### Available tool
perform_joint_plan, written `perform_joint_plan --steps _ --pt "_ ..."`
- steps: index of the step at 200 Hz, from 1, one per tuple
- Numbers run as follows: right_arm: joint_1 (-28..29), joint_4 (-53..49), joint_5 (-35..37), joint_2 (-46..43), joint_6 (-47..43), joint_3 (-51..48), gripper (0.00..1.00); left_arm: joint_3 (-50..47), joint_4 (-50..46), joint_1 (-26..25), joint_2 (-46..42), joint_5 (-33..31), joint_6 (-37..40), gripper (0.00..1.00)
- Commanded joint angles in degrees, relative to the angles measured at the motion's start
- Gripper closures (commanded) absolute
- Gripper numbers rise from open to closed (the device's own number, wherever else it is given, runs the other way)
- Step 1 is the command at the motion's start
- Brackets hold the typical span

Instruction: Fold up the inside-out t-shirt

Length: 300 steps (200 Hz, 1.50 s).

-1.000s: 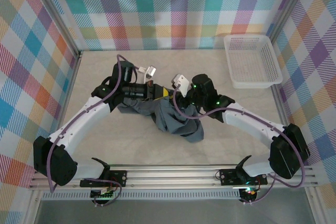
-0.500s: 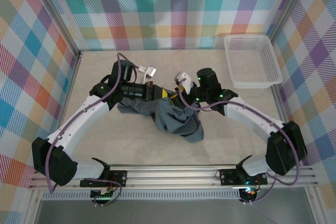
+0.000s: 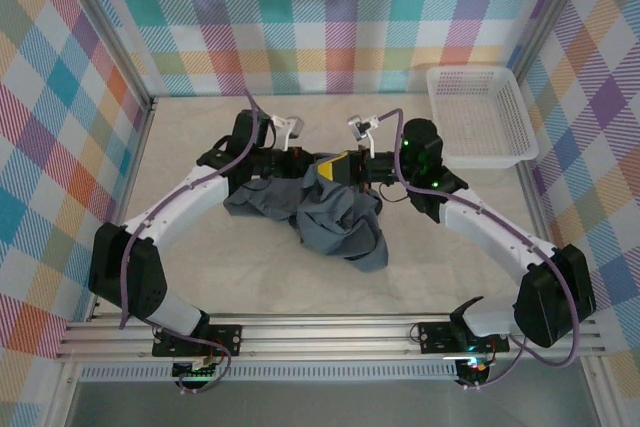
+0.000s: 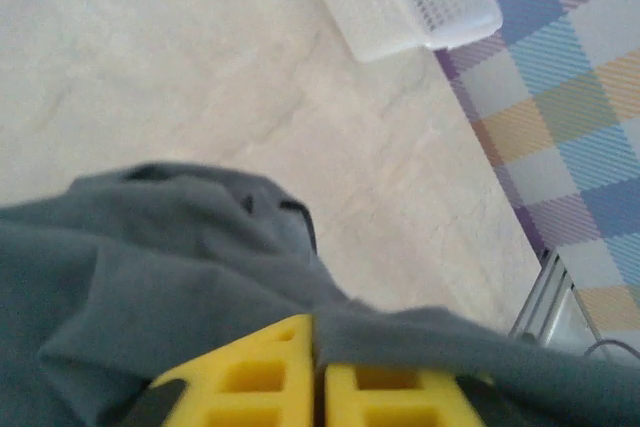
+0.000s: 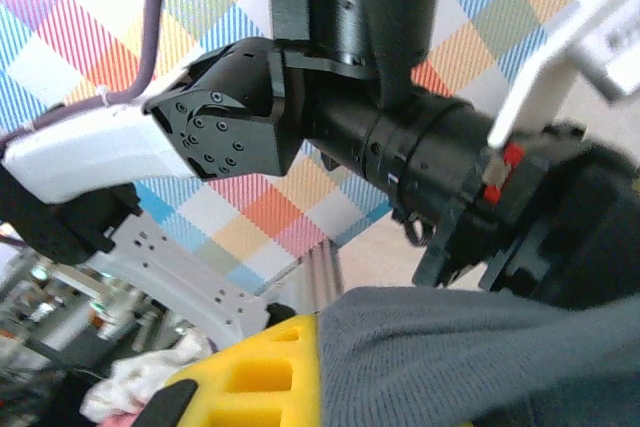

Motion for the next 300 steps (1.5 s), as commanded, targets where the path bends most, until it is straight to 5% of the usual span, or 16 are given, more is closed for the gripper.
perform_joint_plan --steps 1,36,89,124,152,176,213,237,252,270,285,300 --pt "-2.02 9.74 -5.04 -4.14 7.58 -0.48 1.0 -1.82 4.92 1.77 -0.88 -5.89 0.69 0.68" --pt "-5.37 7.09 -1.2 -3.91 5.73 -3.1 1.0 -8.22 -1.47 1.75 -13.18 -9.82 6.88 0.4" --pt "-7.18 2.62 -0.25 -2.9 3.1 -1.83 1.0 -15.74 -1.4 1.24 -27.11 2.16 6.14 0.46" --pt "-7.19 0.6 -0.97 -2.18 2.88 -0.93 1.0 -10.76 7.78 -1.92 -22.06 9.55 0.37 0.56" --pt "-7.19 0.14 -1.31 -2.44 2.98 -1.09 1.0 -5.33 10.46 -2.45 -14.92 12.33 -1.98 0.44" --pt "-7.18 -0.2 -1.16 -2.73 3.25 -1.27 1.0 -0.3 4.93 -4.48 -10.23 15.13 3.23 0.4" --pt "-7.21 -0.91 -0.75 -2.63 3.19 -0.79 1.0 -0.7 0.47 -5.37 -9.42 12.35 6.67 0.59" --pt "-7.39 -1.81 -0.26 -2.44 2.56 -0.57 1.0 -1.79 -0.43 -5.37 -10.48 6.63 5.18 1.0" --pt "-8.45 -6.39 4.26 -2.61 0.31 -0.57 0.94 -0.71 -2.9 -4.88 -10.92 2.86 -1.5 1.0" --pt "-10.67 -15.11 11.65 -1.32 -7.84 -0.27 0.87 1.13 4.22 -4.96 -11.56 11.63 -14.88 1.0" --pt "-12.47 -19.98 9.42 2.57 -15.73 2.05 0.84 4.03 6.07 -5.11 -12.35 11.53 -26.35 1.0" --pt "-12.57 -29.64 6.96 6.79 -23.43 7.73 0.76 9.41 -3.0 -5.07 -11.55 8.98 -32.14 1.0"
